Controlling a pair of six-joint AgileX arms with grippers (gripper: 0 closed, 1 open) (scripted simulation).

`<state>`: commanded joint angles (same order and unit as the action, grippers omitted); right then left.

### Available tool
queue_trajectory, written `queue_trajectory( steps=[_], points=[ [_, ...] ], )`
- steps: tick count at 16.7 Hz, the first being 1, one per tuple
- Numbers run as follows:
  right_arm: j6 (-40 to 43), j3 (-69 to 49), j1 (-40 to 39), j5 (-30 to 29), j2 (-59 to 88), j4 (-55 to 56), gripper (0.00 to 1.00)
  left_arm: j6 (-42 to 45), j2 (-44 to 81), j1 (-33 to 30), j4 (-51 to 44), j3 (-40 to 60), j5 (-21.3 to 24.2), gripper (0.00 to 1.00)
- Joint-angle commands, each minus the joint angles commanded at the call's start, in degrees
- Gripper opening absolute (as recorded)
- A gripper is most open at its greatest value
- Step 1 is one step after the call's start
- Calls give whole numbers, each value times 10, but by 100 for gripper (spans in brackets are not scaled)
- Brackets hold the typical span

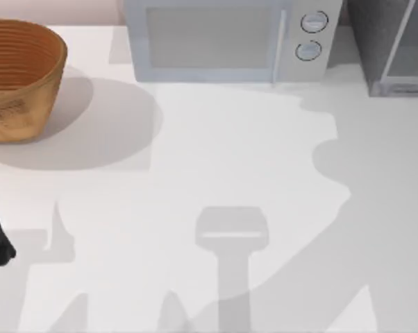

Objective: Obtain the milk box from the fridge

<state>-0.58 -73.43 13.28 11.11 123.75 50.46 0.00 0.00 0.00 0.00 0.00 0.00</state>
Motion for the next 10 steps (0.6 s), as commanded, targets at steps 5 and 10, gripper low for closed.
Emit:
queue_trajectory(
  steps=[5, 10],
  points=[
    [0, 24, 3, 4, -18, 13, 0, 0, 0, 0, 0, 0, 0, 100],
    [-1, 167, 20, 20, -99, 61, 0, 0, 0, 0, 0, 0, 0, 100]
  ],
)
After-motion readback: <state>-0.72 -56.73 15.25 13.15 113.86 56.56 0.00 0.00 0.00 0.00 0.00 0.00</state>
